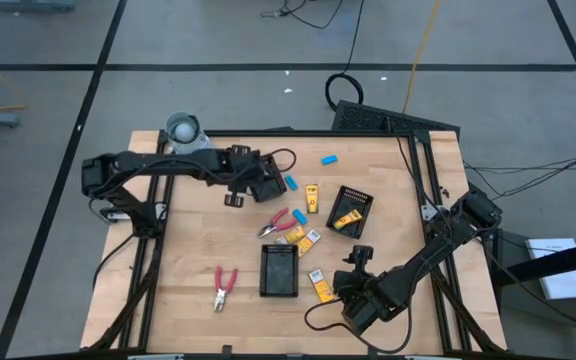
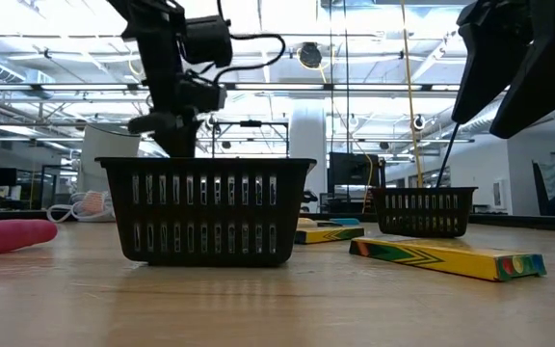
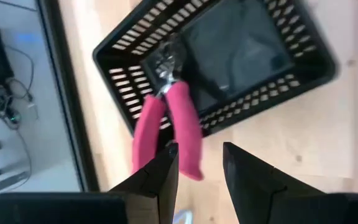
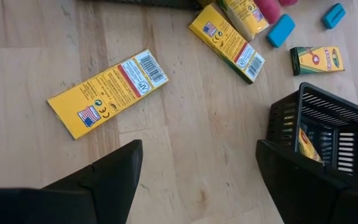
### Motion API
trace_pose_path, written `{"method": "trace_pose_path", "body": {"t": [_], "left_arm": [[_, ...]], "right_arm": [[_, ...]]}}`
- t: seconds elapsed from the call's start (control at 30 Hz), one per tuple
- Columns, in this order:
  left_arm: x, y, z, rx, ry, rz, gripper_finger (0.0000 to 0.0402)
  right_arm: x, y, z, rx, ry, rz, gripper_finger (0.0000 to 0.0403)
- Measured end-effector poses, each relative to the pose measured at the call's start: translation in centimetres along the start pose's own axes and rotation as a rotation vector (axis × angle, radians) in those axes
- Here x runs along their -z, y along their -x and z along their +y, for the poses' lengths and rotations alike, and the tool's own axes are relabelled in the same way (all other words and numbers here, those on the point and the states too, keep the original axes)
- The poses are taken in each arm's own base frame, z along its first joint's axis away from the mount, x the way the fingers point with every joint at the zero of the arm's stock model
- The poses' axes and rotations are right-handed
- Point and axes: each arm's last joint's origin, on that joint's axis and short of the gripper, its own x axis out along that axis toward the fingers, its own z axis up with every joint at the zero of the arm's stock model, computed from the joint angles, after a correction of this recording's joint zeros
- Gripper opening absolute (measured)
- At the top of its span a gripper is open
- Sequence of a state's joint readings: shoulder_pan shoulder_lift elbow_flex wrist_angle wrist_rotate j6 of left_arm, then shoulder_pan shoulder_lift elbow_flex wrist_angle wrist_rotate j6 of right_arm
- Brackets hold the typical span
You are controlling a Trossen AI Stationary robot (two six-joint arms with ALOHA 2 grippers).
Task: Pick & Place School Supplies
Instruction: Put the pink puncher into the top right black basket
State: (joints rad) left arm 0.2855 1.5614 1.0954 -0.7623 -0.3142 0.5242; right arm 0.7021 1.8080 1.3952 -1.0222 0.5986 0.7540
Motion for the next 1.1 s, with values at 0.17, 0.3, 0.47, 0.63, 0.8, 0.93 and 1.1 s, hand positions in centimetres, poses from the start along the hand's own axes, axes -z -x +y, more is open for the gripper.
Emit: {"method": "trace_pose_path", "body": {"t": [0.17,0.3,0.47,0.63,0.8,0.93,1.1], "left_arm": [[-0.1,-1.4,0.2,0.011,-0.009,0.039,0.0132],[-0.2,-2.1,0.0,0.016,-0.026,0.054,0.0132],[-0.3,-2.3,0.2,-0.011,-0.027,0.062,0.0131],[-0.3,-2.3,0.2,-0.034,-0.026,0.07,0.0131],[-0.1,-2.4,0.4,-0.029,-0.019,0.074,0.0131],[0.3,-2.5,0.8,-0.005,-0.004,0.081,0.0131],[0.6,-2.7,1.1,0.022,0.01,0.078,0.0131]], "right_arm": [[0.0,0.0,0.0,0.001,-0.004,0.002,0.0306],[0.0,0.0,0.0,0.001,-0.01,0.003,0.0306],[0.0,0.0,0.0,0.003,-0.008,0.005,0.0306],[0.1,0.0,0.0,0.003,-0.008,0.006,0.0306],[0.1,0.0,0.0,-0.015,-0.009,0.022,0.0306],[0.1,0.0,0.0,-0.016,-0.009,0.023,0.0306],[0.1,0.0,0.0,-0.016,-0.009,0.023,0.0306]]}}
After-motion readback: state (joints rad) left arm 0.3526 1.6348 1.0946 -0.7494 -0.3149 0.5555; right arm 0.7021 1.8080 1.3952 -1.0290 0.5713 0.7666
